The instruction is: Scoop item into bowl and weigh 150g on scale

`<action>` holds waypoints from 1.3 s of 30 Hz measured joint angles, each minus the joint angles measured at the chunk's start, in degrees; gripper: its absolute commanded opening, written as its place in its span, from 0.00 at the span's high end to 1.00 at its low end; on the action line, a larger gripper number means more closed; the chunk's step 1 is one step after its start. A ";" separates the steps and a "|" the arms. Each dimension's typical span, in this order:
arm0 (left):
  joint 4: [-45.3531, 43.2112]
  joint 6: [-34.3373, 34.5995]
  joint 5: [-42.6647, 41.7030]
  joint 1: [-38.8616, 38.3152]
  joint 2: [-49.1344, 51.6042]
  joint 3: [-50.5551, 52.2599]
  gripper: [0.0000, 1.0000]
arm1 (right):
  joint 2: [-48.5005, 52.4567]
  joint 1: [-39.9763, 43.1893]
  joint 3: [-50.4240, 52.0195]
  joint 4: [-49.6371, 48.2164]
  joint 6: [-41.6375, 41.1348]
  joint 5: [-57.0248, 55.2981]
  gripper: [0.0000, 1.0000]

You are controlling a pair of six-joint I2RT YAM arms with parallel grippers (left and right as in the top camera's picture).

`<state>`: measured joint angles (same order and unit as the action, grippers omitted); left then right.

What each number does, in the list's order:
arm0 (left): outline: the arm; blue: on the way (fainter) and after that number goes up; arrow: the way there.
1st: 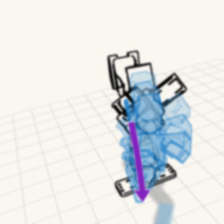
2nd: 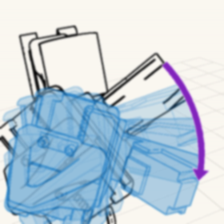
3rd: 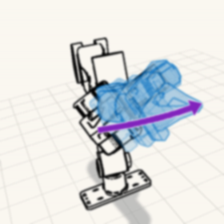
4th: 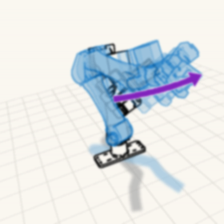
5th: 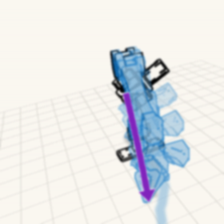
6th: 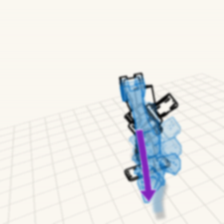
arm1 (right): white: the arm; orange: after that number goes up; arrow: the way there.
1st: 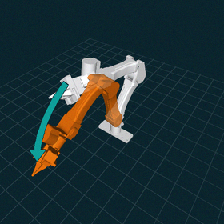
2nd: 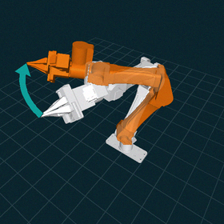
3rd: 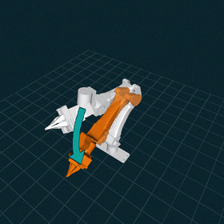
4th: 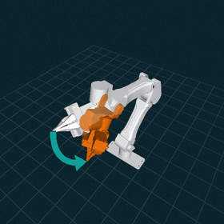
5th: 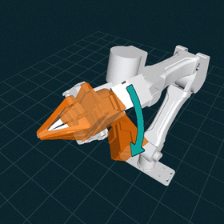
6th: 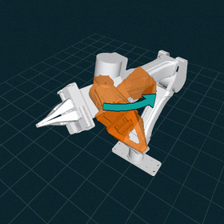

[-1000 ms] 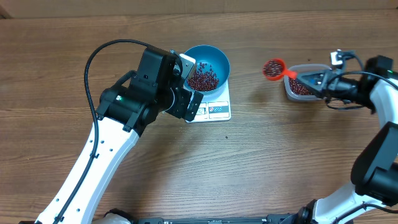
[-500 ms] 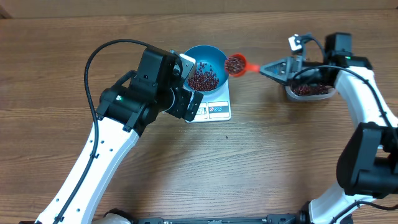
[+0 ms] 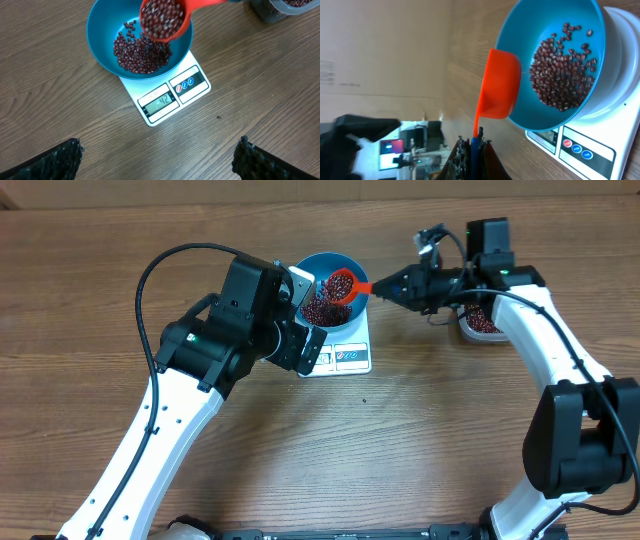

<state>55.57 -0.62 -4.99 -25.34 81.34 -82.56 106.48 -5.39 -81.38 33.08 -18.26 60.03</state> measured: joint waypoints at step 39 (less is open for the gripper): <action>0.00 0.00 0.00 0.00 0.00 0.00 0.00 | 0.00 -5.20 -7.43 11.50 3.61 -22.60 0.96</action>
<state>55.57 -0.62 -4.99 -25.34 81.34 -82.56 106.48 -10.59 -88.82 44.58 -14.66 37.43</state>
